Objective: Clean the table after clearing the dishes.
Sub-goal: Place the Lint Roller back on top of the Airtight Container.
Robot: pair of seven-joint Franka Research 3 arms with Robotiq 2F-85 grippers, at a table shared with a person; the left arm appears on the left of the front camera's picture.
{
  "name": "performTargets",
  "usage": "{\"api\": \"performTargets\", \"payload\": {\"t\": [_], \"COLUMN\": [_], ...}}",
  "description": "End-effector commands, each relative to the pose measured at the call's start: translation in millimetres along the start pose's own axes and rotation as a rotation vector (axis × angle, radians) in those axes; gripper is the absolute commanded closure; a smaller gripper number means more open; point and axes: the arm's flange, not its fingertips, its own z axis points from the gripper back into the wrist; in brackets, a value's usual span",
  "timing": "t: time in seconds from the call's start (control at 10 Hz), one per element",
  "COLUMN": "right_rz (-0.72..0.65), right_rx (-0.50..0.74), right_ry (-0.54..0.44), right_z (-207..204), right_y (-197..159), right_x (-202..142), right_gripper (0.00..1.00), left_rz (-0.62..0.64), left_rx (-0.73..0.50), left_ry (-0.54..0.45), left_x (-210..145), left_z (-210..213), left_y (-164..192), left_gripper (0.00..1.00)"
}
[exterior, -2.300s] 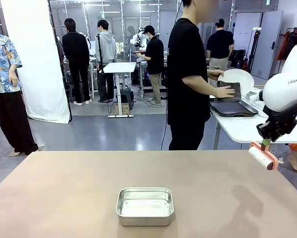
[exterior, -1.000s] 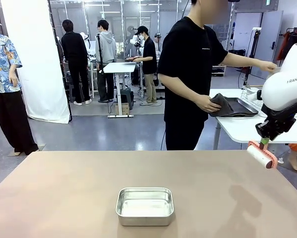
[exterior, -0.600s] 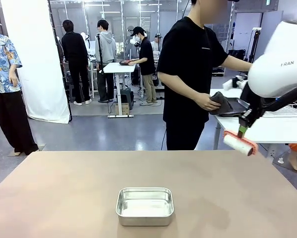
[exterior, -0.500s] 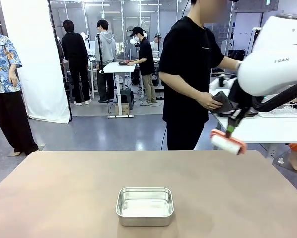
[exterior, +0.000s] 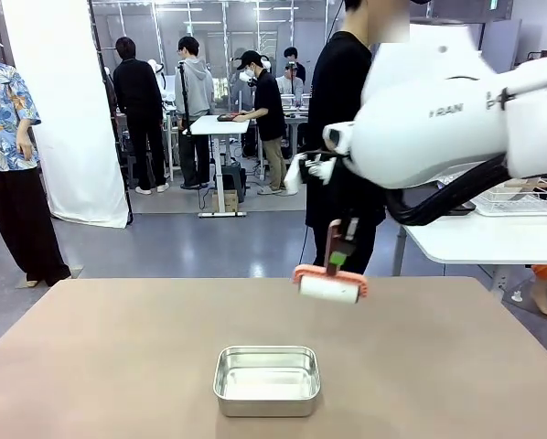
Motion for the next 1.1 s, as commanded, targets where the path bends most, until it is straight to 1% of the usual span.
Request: {"api": "performTargets", "payload": {"t": [0.0, 0.1, 0.2, 0.3, 0.4, 0.5, 0.8, 0.9, 1.0], "right_rz": [0.13, 0.174, 0.188, 0.203, 0.205, 0.212, 0.213, 0.197, 0.152], "right_rx": [0.05, 0.065, 0.047, 0.032, 0.044, 0.059, 0.104, 0.097, 0.088], "right_ry": [-0.001, 0.003, 0.018, 0.005, -0.001, 0.015, 0.021, 0.02, -0.001], "right_z": [-1, -4, -7, -15, -25, -35, -67, -77, -86], "right_y": [5, 18, 31, 41, 47, 54, 76, 77, 74], "right_x": [18, 31, 44, 54, 60, 63, 70, 70, 73], "right_gripper": [0.77, 0.77, 0.77, 0.77, 0.77, 0.77, 0.77, 0.77, 0.77], "left_rz": [-0.006, -0.006, -0.006, -0.006, -0.006, -0.006, -0.006, -0.006, -0.006], "left_rx": [-0.001, -0.001, -0.001, -0.001, -0.001, -0.001, -0.001, -0.001, -0.001], "left_ry": [-0.01, -0.01, -0.01, -0.01, -0.01, -0.01, -0.01, -0.01, -0.01], "left_x": [-3, -3, -3, -3, -3, -3, -3, -3, -3], "left_z": [1, 1, 1, 1, 1, 1, 1, 1, 1], "left_y": [-3, -3, -3, -3, -3, -3, -3, -3, -3], "left_gripper": [0.0, 0.0, 0.0, 0.0, 0.0, 0.0, 0.0, 0.0, 0.0]}}
